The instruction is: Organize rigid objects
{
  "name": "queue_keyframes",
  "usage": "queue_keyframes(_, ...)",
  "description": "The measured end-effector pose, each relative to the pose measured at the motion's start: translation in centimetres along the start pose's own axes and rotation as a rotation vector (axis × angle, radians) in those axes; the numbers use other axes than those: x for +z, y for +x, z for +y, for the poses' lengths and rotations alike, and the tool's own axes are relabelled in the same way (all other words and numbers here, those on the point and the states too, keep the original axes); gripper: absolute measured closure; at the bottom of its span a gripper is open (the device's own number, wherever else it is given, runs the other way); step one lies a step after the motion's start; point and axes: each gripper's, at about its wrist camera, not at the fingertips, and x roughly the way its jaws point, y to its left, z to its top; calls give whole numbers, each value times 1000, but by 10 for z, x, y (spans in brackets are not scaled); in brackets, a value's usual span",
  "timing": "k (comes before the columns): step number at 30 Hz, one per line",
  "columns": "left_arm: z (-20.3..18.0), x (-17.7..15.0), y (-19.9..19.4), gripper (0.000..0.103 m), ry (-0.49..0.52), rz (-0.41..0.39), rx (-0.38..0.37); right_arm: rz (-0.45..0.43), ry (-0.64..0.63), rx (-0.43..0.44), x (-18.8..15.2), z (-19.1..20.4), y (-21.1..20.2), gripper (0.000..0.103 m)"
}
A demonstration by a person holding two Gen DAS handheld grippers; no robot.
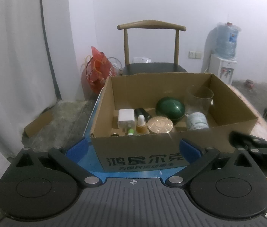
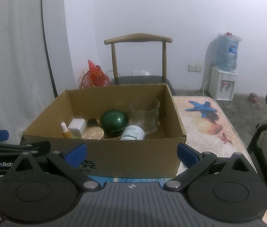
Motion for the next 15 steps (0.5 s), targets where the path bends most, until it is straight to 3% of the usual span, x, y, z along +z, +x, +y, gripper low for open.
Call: queue_keyframes(15, 0, 0, 0, 0, -1, 1, 0, 3, 3, 2, 0, 0, 1, 0)
